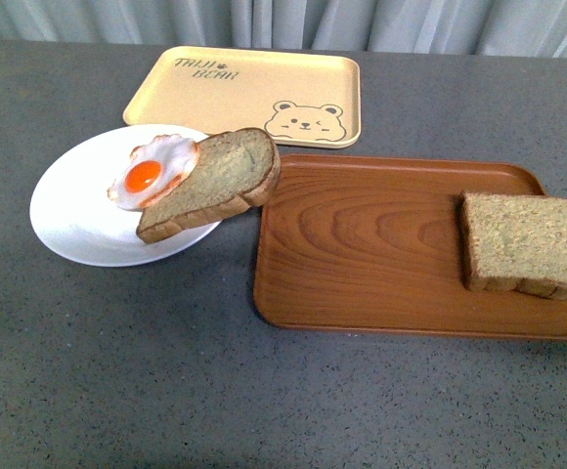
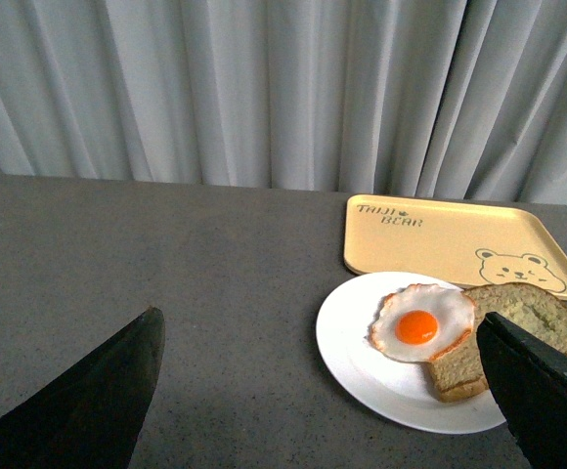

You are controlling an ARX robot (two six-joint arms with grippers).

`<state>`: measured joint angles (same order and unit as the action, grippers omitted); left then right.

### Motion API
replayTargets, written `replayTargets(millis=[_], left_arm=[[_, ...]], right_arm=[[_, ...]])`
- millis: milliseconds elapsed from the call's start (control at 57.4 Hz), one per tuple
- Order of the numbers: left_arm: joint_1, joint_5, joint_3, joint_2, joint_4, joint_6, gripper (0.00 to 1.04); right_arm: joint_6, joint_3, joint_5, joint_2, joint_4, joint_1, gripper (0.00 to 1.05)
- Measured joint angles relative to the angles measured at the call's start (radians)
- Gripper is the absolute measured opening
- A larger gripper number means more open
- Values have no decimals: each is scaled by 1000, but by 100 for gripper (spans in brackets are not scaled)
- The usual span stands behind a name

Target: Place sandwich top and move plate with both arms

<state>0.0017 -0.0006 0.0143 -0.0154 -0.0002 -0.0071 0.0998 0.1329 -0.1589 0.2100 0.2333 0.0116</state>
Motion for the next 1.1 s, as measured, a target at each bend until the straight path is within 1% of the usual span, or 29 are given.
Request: replayTargets(millis=[35,87,122,192,261,331,366,470,610,714,871,889,906,941,1045,1098], left_arm=[[0,2,0,0,0,0,96],[0,0,0,0,0,0,96],[0,1,0,0,0,0,96],[0,1,0,0,0,0,96],[0,0,0,0,0,0,96],[0,0,0,0,0,0,96],[0,0,0,0,0,0,96],[0,1,0,0,0,0,96],[0,0,0,0,0,0,96],[0,0,0,0,0,0,96],[0,0,0,0,0,0,96],[0,0,0,0,0,0,96],[0,0,0,0,0,0,96],[0,0,0,0,0,0,96],[0,0,0,0,0,0,96],[0,0,0,0,0,0,96]], right_arm=[[29,45,7,154,7,-39,96],[46,76,40,298,-45,-84,96],[49,106,85,436,-121,-130,96],[51,153,143,634,-238,-195,96],[55,200,198,826,-348,-242,96],[61,243,249,975,-415,-266,96],[62,263,270,1051,-451,-272,96],[63,321,280,1252,-533,-277,96],[92,375,315,1418,-575,-270,96],[141,431,333,1529,-616,-237,96],[209,475,340,1619,-671,-186,95],[214,478,340,1625,-671,-183,93],[217,481,340,1631,-671,-180,89],[222,483,340,1637,-673,-176,86],[232,487,340,1655,-678,-168,71],[244,488,343,1656,-680,-165,62]])
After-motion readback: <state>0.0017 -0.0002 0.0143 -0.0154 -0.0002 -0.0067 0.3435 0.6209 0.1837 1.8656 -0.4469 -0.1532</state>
